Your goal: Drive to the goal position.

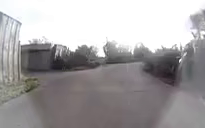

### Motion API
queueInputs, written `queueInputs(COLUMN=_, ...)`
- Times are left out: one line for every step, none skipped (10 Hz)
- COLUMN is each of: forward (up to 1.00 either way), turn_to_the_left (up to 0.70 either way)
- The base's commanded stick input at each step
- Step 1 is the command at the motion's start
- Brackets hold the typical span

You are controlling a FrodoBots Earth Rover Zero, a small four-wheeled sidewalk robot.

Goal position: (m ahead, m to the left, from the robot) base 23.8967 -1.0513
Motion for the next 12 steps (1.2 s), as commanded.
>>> queueInputs(forward=0.70, turn_to_the_left=-0.06)
queueInputs(forward=0.70, turn_to_the_left=-0.06)
queueInputs(forward=0.70, turn_to_the_left=0.00)
queueInputs(forward=0.70, turn_to_the_left=0.00)
queueInputs(forward=0.70, turn_to_the_left=0.00)
queueInputs(forward=0.70, turn_to_the_left=0.00)
queueInputs(forward=0.70, turn_to_the_left=0.00)
queueInputs(forward=0.70, turn_to_the_left=0.00)
queueInputs(forward=0.70, turn_to_the_left=0.00)
queueInputs(forward=0.70, turn_to_the_left=0.00)
queueInputs(forward=0.70, turn_to_the_left=0.00)
queueInputs(forward=0.70, turn_to_the_left=0.00)
